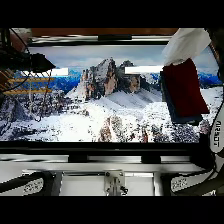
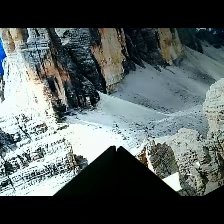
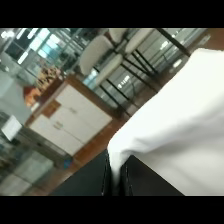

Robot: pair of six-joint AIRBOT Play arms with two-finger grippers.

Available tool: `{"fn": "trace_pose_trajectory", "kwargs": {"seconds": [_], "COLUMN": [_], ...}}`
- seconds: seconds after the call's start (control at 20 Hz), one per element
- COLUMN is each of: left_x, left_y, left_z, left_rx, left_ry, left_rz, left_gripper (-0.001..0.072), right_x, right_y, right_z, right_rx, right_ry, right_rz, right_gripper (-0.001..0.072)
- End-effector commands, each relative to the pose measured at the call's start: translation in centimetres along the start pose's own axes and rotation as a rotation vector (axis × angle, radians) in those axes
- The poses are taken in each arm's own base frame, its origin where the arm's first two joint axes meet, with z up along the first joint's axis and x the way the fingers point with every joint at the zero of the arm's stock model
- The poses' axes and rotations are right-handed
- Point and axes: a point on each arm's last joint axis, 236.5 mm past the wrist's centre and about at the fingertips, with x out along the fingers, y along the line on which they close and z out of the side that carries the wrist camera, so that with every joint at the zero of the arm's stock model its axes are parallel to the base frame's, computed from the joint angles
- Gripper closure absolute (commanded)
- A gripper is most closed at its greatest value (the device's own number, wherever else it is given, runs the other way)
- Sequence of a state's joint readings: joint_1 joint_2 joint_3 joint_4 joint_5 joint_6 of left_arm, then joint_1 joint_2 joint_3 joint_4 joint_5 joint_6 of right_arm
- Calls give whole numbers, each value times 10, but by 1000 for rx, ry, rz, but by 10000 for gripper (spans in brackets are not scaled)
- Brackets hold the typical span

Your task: Fold the shirts.

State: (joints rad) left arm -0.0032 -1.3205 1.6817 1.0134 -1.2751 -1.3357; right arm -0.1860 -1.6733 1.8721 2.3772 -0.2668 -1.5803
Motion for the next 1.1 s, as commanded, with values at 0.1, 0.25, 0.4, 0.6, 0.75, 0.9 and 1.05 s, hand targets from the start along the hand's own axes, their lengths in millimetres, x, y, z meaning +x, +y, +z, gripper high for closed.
{"fn": "trace_pose_trajectory", "kwargs": {"seconds": [0.1,0.25,0.4,0.6,0.75,0.9,1.05], "left_x": [1,1,2,2,2,2,2], "left_y": [-3,-3,-4,-4,-4,-4,-4], "left_z": [-1,-1,-1,-1,-1,1,1], "left_rx": [24,24,47,48,48,48,51], "left_ry": [4,3,5,5,3,-3,-3], "left_rz": [-5,-5,-6,-7,-6,-5,-5], "left_gripper": [668,668,668,668,668,668,668], "right_x": [-62,-120,-172,-245,-281,-302,-313], "right_y": [-51,-87,-112,-160,-175,-187,-190], "right_z": [-34,-29,-42,-72,-99,-137,-155], "right_rx": [-228,-278,-241,-154,-51,36,55], "right_ry": [365,496,642,835,939,1046,1104], "right_rz": [-268,-497,-687,-1019,-1168,-1225,-1254], "right_gripper": [657,656,656,656,656,656,656]}}
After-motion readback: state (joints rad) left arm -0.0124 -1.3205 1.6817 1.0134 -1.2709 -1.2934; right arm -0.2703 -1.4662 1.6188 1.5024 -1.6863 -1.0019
